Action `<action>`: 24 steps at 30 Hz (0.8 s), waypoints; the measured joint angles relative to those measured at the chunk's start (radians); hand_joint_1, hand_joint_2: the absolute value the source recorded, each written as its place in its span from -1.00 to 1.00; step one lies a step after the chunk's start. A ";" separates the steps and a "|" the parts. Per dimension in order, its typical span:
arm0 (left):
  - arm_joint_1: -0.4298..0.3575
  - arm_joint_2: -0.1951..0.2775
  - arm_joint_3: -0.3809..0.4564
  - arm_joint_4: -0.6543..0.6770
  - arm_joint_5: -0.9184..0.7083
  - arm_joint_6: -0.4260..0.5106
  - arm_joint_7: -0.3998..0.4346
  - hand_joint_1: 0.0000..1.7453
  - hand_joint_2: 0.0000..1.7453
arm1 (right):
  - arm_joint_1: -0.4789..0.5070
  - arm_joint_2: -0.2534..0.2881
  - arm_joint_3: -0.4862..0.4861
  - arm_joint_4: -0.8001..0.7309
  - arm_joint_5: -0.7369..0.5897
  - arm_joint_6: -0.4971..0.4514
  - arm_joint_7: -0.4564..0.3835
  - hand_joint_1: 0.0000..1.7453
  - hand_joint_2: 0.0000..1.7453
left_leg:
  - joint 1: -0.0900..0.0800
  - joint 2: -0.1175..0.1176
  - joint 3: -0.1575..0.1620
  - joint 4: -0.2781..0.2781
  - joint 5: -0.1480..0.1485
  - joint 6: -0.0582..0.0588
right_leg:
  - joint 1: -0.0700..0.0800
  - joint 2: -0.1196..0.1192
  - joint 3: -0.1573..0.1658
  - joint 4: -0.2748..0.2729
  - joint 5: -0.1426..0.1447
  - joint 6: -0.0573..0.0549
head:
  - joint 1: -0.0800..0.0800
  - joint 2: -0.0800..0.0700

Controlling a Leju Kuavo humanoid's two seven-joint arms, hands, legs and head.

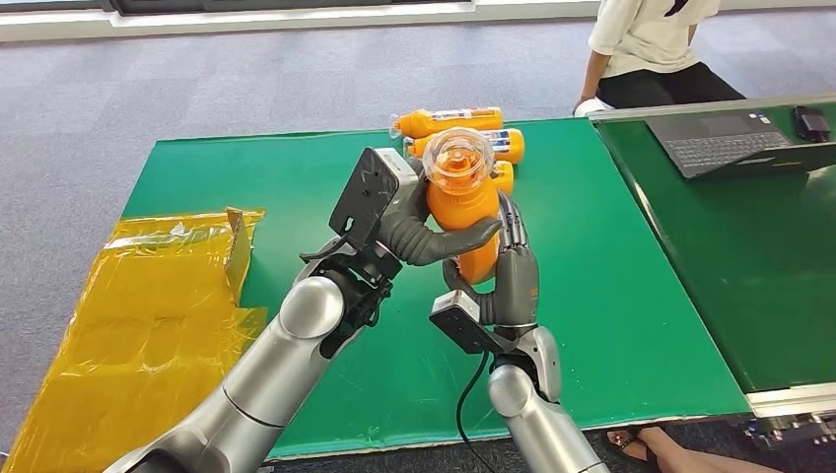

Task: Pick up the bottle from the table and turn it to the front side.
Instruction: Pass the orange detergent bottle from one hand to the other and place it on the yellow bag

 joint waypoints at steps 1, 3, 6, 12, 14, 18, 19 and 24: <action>0.000 0.000 0.000 -0.001 -0.001 0.001 0.000 1.00 1.00 | 0.003 0.000 0.000 -0.005 0.000 0.000 0.004 -1.00 -1.00 | 0.000 0.000 0.000 0.000 0.000 0.000 | 0.000 0.000 0.000 0.000 0.000 0.000 | 0.000 0.000; 0.001 0.000 0.000 -0.004 -0.004 0.007 0.000 1.00 1.00 | 0.014 0.000 -0.001 -0.024 -0.004 0.001 0.015 -1.00 -1.00 | 0.000 0.000 0.000 0.000 0.000 0.000 | 0.000 0.000 0.000 0.000 0.000 0.000 | 0.000 0.000; 0.002 0.000 0.000 -0.008 -0.008 0.015 0.000 1.00 1.00 | 0.038 0.000 -0.006 -0.066 -0.013 0.007 0.029 -1.00 -1.00 | 0.000 0.000 0.000 0.000 0.000 0.000 | 0.000 0.000 0.000 0.000 0.000 0.000 | 0.000 0.000; 0.006 -0.001 0.000 -0.011 -0.020 0.027 -0.002 1.00 1.00 | 0.071 0.000 -0.017 -0.132 -0.032 0.016 0.025 -1.00 -1.00 | 0.000 0.000 0.000 0.000 0.000 0.000 | 0.000 0.000 0.000 0.000 0.000 0.000 | 0.000 0.000; 0.007 -0.002 0.000 -0.011 -0.022 0.029 -0.002 1.00 1.00 | 0.075 0.000 -0.017 -0.144 -0.033 0.016 0.024 -1.00 -1.00 | 0.000 0.000 0.000 0.000 0.000 0.000 | 0.000 0.000 0.000 0.000 0.000 0.000 | 0.000 0.000; 0.009 -0.003 0.000 -0.011 -0.022 0.030 -0.002 1.00 1.00 | 0.081 0.000 -0.017 -0.158 -0.033 0.017 0.024 -1.00 -1.00 | 0.000 0.000 0.000 0.000 0.000 0.000 | 0.000 0.000 0.000 0.000 0.000 0.000 | 0.000 0.000; 0.009 -0.003 0.000 -0.012 -0.022 0.030 -0.002 1.00 1.00 | 0.082 0.000 -0.017 -0.160 -0.033 0.018 0.024 -1.00 -1.00 | 0.000 0.000 0.000 0.000 0.000 0.000 | 0.000 0.000 0.000 0.000 0.000 0.000 | 0.000 0.000; 0.010 -0.003 0.000 -0.013 -0.022 0.031 -0.003 1.00 1.00 | 0.084 0.000 -0.017 -0.166 -0.033 0.018 0.024 -1.00 -1.00 | 0.000 0.000 0.000 0.000 0.000 0.000 | 0.000 0.000 0.000 0.000 0.000 0.000 | 0.000 0.000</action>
